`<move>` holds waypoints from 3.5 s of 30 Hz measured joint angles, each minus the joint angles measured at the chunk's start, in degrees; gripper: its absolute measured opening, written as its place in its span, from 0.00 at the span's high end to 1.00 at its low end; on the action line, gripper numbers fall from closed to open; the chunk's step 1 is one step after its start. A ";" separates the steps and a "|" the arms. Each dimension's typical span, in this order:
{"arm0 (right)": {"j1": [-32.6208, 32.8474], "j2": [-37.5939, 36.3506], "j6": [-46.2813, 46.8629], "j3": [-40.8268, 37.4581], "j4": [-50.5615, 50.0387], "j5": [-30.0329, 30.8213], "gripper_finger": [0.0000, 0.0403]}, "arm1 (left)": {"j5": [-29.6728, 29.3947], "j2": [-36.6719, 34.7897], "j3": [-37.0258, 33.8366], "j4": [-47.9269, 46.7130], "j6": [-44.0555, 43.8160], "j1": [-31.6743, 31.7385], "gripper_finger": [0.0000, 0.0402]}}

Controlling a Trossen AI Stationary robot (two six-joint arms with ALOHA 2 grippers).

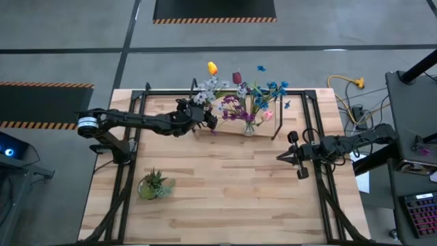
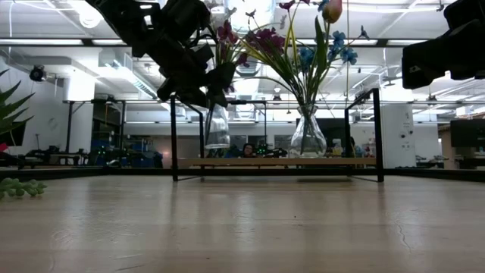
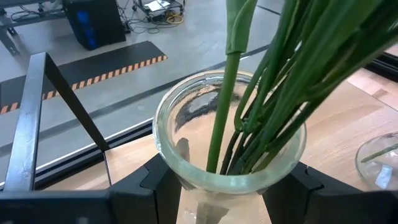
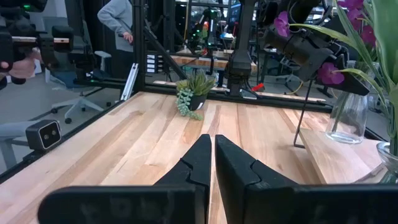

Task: Pick and place flowers into a vace then onto a shelf
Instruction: Put the transparent vase on the shelf

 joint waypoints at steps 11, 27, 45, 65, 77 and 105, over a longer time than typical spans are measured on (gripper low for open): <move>-0.01 0.00 -0.02 0.00 -0.07 0.00 0.97 | 3.88 0.08 4.86 -1.12 0.84 -0.03 0.59; 0.00 -0.01 -0.26 0.00 -0.09 0.01 0.97 | 2.73 3.38 5.46 -0.19 0.69 -1.74 0.59; -0.01 -0.01 -0.06 0.02 -0.33 0.00 0.97 | 1.86 1.29 6.20 -4.58 -0.16 -2.32 0.59; -0.01 0.39 -0.02 0.04 -0.79 0.00 0.97 | -5.64 0.50 3.98 -10.67 -4.64 -4.39 0.59; -0.02 0.44 0.00 0.04 -0.79 0.00 0.97 | -6.73 0.59 2.81 -10.61 -9.07 -4.96 0.59; -0.02 0.70 0.11 0.02 -1.16 0.00 0.97 | -13.50 3.87 2.40 -7.43 -11.09 -6.78 0.54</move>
